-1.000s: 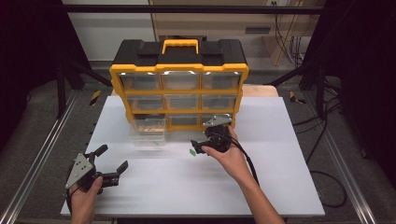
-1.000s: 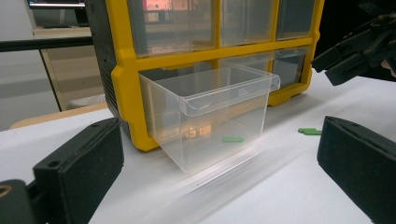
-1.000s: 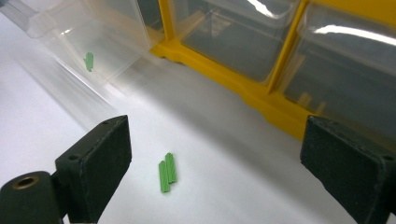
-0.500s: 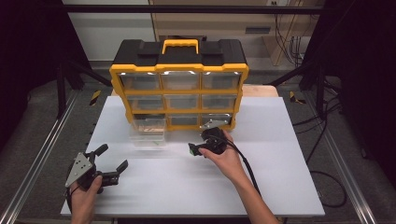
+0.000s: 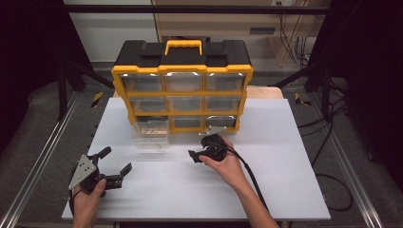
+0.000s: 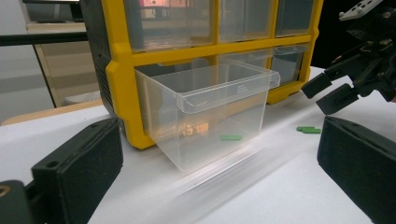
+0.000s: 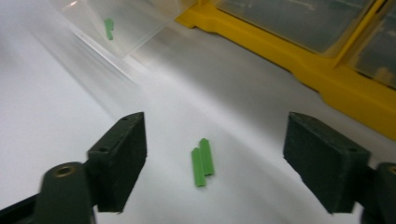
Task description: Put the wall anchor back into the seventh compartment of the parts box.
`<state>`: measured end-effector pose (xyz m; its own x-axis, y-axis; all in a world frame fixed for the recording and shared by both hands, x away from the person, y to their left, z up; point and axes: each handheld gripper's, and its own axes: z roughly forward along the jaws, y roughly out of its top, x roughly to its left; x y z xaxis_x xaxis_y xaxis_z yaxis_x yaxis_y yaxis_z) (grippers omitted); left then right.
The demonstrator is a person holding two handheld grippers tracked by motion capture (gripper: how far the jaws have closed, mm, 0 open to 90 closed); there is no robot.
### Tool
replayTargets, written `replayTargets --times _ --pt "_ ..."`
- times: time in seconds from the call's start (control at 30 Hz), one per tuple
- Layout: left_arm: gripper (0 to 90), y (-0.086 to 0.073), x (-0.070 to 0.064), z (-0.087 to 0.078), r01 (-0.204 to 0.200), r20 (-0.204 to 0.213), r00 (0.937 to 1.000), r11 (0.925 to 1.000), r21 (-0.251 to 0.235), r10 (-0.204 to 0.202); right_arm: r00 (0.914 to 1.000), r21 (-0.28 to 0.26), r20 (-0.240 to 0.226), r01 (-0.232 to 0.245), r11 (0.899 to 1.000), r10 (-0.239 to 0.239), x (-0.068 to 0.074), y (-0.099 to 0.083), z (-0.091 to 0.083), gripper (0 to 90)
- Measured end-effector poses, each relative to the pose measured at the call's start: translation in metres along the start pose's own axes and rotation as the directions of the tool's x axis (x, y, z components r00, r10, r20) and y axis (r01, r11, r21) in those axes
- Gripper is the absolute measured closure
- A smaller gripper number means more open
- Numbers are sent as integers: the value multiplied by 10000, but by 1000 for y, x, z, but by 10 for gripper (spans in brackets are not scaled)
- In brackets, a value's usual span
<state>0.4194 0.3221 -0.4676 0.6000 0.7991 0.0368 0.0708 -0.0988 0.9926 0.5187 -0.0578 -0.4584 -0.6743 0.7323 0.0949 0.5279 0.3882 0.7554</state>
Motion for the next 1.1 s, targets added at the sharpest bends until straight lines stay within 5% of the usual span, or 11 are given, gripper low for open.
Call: replayTargets --times 0.7,1.1 --pt "3 0 0 2 -6 82 10000 10000 27 6 9998 -186 -179 91 9998 -95 4 -2 4 579" --pt "3 0 -2 3 -128 92 9999 9999 100 127 9999 126 -23 145 9998 -145 2 -3 7 665"
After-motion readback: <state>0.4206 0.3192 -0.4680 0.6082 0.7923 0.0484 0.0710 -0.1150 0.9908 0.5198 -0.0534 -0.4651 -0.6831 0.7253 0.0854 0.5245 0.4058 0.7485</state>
